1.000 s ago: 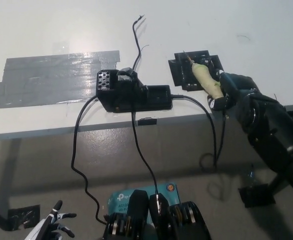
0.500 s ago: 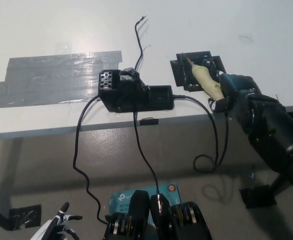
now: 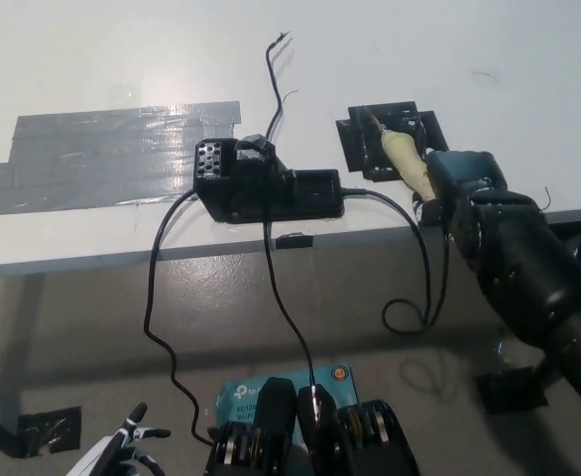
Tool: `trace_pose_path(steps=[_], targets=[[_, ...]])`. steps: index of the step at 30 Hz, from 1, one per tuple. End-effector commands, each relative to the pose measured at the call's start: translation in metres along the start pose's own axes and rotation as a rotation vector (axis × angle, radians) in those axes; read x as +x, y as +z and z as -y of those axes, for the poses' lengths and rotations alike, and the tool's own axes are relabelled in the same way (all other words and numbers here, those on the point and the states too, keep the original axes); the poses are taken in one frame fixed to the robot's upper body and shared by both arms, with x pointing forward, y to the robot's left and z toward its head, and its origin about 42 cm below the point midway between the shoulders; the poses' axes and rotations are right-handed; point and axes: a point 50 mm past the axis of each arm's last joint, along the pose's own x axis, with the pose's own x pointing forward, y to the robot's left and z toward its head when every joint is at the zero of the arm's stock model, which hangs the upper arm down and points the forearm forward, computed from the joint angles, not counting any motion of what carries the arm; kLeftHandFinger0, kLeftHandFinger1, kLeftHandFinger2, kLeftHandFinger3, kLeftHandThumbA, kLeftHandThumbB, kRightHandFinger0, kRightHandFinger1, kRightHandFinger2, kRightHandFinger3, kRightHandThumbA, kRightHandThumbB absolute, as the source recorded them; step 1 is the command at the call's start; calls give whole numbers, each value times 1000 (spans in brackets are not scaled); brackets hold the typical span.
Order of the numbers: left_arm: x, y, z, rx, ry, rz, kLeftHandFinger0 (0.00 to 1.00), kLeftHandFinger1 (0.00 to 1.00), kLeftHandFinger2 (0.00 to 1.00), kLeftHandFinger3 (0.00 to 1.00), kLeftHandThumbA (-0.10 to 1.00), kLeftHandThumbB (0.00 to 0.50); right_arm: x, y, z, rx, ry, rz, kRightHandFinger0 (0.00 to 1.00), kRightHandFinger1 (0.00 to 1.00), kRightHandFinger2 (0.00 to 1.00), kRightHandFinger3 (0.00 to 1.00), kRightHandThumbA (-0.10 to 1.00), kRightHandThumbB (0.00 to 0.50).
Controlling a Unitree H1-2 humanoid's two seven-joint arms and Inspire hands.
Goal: The robot uses its right hand to grab and lift the soldering gun kept on the middle of the table and puts it in its base
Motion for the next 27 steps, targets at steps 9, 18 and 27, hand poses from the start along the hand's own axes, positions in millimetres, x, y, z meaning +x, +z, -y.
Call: trace_pose_path(steps=[9,18,27], targets=[[-5,0,-14,56,1,-6,0,35,298,694,1000,500,-14,-35,0,-193,-95,-73,0,221,575,568,-100,1],[-5,-1,-22,70,10,-15,0,42,289,716,1000,500,-34,-65,44,-171,-431,55,0,135,515,145,-100,0],[-8,-5,-24,68,18,-21,0,7,296,702,1000,500,-48,-99,77,-175,-619,154,0,271,574,454,75,0]])
